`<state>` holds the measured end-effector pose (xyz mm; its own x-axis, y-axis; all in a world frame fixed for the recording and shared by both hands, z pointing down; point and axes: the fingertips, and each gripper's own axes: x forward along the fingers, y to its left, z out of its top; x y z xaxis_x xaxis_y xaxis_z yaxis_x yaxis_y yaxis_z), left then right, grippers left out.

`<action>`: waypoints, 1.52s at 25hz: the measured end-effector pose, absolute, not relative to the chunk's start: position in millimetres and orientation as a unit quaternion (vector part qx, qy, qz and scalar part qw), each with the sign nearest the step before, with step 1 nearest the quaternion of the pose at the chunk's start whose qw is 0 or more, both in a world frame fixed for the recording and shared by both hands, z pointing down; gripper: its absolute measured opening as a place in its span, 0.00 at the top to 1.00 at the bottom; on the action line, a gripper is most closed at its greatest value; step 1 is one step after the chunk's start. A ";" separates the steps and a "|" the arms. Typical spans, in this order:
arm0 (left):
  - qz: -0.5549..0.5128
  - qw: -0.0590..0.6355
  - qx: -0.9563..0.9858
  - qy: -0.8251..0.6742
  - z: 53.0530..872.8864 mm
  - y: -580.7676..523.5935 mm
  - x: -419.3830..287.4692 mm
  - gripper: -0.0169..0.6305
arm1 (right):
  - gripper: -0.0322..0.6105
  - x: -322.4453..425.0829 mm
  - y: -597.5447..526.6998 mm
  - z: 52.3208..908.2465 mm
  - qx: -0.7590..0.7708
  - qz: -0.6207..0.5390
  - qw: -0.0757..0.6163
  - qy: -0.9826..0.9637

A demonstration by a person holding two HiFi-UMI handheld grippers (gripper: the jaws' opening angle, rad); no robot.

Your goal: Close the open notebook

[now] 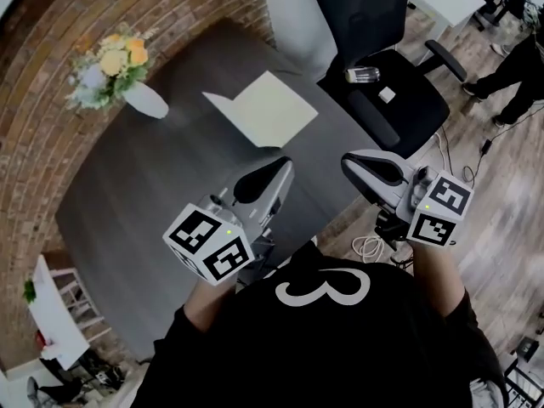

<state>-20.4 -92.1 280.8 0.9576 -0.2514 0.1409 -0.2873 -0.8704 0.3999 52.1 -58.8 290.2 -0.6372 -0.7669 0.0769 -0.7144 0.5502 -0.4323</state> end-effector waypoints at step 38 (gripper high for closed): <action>0.026 0.223 0.810 -0.541 396.6 -251.3 -96.6 0.95 | 0.95 141.4 -232.0 354.8 -0.277 -0.258 -0.059 0.924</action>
<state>-96.6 -251.3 396.6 0.4125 -0.8657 0.2834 -0.8888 -0.3142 0.3337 141.4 -232.0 354.8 -0.8399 -0.4806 0.2522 -0.5418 0.7143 -0.4431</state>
